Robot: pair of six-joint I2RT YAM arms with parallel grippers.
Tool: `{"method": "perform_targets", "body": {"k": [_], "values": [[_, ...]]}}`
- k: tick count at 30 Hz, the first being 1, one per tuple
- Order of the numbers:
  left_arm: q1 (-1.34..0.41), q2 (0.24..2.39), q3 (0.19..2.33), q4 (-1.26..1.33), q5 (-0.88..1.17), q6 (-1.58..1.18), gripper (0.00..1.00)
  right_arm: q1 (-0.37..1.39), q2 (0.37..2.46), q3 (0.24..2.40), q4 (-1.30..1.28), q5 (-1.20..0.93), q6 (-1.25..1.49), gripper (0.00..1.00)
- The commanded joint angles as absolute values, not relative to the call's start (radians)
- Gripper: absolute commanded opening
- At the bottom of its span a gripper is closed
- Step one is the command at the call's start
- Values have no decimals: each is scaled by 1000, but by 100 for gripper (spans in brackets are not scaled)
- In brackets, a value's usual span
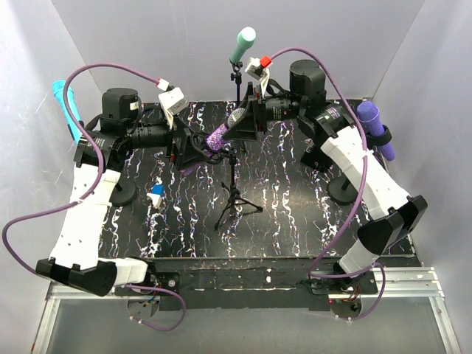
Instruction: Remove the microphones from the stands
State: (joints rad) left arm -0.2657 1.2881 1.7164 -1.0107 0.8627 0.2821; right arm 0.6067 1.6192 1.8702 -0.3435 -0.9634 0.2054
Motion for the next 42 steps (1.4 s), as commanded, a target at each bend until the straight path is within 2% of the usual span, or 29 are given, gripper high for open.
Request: {"method": "perform_targets", "body": {"k": [1,4,11,15,20,31,38,42], "values": [[-268,1290,1724,-977,899,314,98,611,1585,1888,-330,-969,195,50],[-268,1304,1747,-968,887,386,98,611,1586,1894,-328,-971,201,44],[-270,1365,1851,-1005,948,431,98,612,1592,1893,-337,-963,190,41],[-268,1368,1910,-1020,873,442,98,611,1597,1899,-337,-965,193,39],[-268,1387,2023,-1172,798,601,98,612,1601,1910,-342,-962,190,37],[-290,1494,2039,-1163,974,483,97,612,1611,1919,-342,-954,198,31],[-305,1506,2036,-1336,942,632,94,612,1606,1944,-359,-920,173,30],[-308,1508,2048,-1400,919,689,92,611,1605,1977,-399,-904,149,25]]}}
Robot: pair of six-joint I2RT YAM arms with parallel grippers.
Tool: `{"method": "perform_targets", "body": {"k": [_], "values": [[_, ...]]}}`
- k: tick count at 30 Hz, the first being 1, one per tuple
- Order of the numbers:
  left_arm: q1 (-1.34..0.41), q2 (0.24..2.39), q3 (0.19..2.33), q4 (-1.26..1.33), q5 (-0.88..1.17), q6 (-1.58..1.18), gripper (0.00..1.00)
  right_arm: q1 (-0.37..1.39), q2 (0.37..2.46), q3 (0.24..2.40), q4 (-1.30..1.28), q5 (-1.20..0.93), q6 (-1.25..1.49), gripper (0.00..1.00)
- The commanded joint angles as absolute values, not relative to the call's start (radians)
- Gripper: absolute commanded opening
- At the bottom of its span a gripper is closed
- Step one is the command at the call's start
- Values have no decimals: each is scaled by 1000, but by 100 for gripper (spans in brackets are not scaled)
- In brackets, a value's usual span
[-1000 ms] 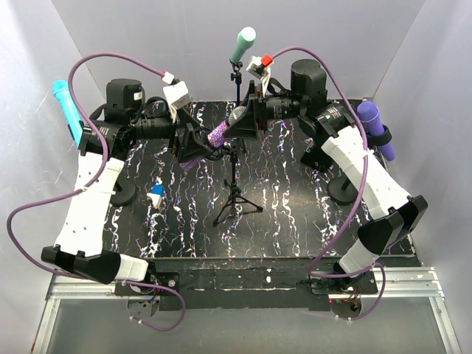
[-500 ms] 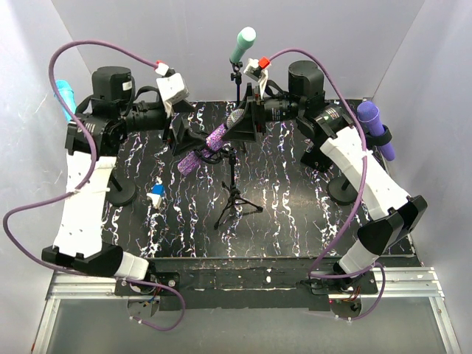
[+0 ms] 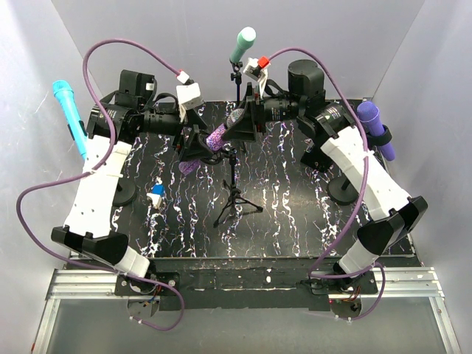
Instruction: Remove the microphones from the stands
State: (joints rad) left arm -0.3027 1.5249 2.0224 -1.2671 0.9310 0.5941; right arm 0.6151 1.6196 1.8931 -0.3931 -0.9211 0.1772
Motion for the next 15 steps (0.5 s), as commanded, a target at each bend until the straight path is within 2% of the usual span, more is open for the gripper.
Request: {"method": "perform_targets", "body": {"k": [1,11,15], "values": [[-310,1508,2049,-1408,914,692,92,611,1608,1996,-414,-899,144,23],[-310,1500,2013,-1437,868,719,87,520,1598,2129,-500,-899,189,14],[-311,1482,1988,-1421,858,723,87,471,1582,2166,-523,-910,193,6]]}}
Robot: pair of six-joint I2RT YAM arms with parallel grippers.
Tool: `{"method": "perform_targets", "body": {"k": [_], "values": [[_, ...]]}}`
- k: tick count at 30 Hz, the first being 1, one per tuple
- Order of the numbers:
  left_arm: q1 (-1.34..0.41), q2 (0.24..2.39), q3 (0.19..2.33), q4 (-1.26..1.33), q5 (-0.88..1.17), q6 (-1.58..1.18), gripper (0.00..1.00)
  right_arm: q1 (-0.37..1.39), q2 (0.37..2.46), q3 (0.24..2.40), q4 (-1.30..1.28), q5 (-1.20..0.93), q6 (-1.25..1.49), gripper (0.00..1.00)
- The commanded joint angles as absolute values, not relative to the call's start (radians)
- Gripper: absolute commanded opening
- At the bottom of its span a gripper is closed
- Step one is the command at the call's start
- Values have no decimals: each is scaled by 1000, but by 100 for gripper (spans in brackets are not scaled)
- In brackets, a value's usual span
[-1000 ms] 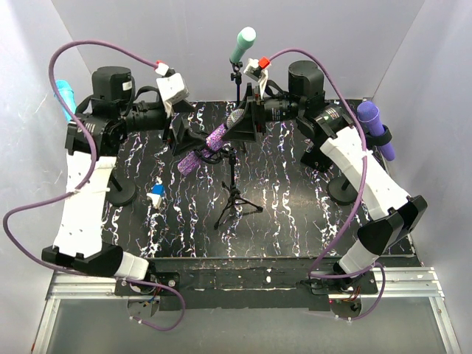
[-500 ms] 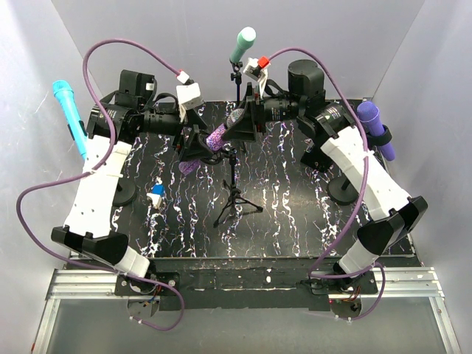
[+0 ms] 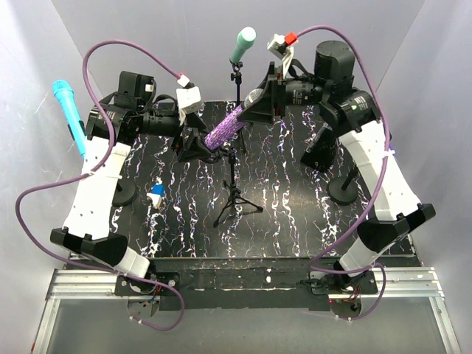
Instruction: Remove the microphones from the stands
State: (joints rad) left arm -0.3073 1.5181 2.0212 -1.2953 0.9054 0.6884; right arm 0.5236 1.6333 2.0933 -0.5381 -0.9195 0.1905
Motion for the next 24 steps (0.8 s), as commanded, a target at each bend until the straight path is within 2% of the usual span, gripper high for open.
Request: {"method": "perform_targets", "body": {"k": [1,8,13,16,20,24], "values": [[-310,1479,1983,-1413,857,719,87,460,1575,2172,-528,-911,193,3],[-318,1448,1971,-1299,851,632,88,341,1534,2226,-538,-945,241,1],[-321,1440,1993,-1207,847,585,92,270,1502,2227,-525,-979,259,1],[-324,1456,2046,-1089,873,464,96,265,1473,2168,-549,-976,180,1],[-325,1532,2182,-971,937,223,97,264,1454,2094,-493,-957,160,1],[-365,1601,2259,-957,972,193,96,265,1492,2120,-430,-950,201,1]]}}
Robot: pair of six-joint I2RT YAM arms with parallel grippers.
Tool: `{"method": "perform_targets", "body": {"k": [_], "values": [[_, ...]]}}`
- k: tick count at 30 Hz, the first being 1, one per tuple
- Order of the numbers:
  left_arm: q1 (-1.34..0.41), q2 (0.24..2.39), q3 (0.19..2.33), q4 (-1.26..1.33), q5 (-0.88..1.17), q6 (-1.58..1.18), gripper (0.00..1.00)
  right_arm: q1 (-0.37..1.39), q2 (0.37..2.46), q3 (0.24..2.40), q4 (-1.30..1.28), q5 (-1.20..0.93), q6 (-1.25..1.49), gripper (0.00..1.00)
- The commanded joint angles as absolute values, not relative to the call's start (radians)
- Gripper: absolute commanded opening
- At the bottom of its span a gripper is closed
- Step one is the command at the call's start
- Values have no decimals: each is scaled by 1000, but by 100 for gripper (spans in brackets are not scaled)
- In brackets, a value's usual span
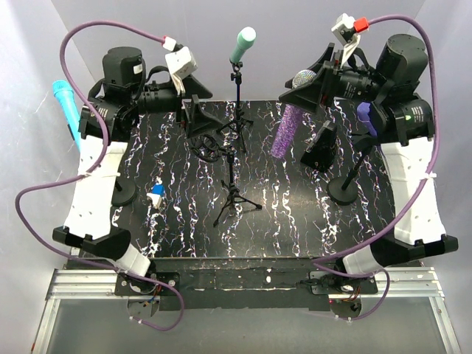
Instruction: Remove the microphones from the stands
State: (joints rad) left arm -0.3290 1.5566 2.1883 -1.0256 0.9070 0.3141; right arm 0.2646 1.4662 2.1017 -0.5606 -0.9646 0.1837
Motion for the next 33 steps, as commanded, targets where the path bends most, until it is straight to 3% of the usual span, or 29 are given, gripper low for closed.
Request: {"method": "perform_targets", "body": {"k": [1,11,16,19,26,33], "values": [[-373,1623,2281,-957,982,190,96,265,1505,2131,-414,-948,213,1],[-581,1756,2382,-888,931,193,96,267,1592,2241,-334,-934,304,1],[-686,1763,2323,-704,719,132,95,268,1582,2249,-299,-896,360,1],[-721,1740,2280,-563,531,115,86,270,1569,2252,-337,-795,403,1],[-741,1770,2267,-511,558,127,86,282,1539,2203,-364,-658,477,1],[-782,1790,2253,-494,450,153,74,290,1508,2143,-333,-657,497,1]]}}
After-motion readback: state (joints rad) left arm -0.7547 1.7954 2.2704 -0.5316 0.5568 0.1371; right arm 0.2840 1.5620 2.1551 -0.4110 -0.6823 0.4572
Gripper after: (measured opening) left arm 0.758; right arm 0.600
